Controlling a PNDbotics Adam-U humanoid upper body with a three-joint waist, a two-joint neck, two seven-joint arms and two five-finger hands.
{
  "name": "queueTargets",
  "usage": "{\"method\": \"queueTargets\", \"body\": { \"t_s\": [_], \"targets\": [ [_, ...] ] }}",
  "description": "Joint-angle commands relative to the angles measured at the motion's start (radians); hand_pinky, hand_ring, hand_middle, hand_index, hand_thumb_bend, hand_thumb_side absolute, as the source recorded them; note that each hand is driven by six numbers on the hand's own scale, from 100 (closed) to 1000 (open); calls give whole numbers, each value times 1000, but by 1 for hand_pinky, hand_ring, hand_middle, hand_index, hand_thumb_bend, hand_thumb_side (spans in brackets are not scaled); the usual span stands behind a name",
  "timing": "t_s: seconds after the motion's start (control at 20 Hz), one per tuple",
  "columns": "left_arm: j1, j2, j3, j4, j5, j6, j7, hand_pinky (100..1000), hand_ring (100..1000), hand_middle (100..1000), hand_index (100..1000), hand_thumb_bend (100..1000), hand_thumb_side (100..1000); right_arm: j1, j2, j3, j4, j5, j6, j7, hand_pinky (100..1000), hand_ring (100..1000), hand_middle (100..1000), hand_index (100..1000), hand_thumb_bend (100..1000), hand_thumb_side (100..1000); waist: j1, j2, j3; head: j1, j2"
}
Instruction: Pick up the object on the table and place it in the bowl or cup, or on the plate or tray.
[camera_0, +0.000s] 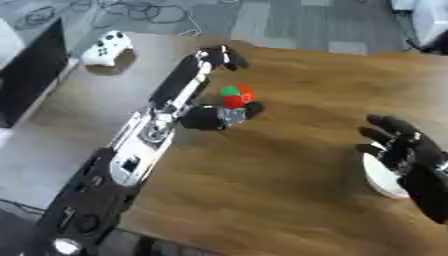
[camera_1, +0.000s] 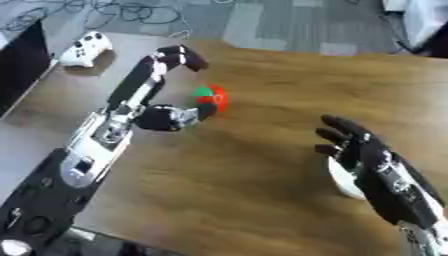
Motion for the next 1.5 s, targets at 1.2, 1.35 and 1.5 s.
{"method": "queueTargets", "body": {
  "t_s": [1.2,1.35,1.5],
  "targets": [
    [-121,-17,-35,185,-113,-64,-64,791,686,672,747,525,764,-9,4,12,-19,-3,3,18,939,990,1000,1000,100,803,-5,-10,-28,43,-35],
    [-127,-27,-32,231,-129,-72,-60,794,686,672,747,523,765,-10,6,13,-20,-3,2,21,939,990,1000,1000,100,803,-8,-7,-33,48,-43],
    [-130,-31,-30,254,-146,-83,-54,794,686,672,747,522,763,-10,7,12,-21,-2,2,22,939,990,1000,1000,100,803,-10,-4,-34,53,-47]
  ]
}}
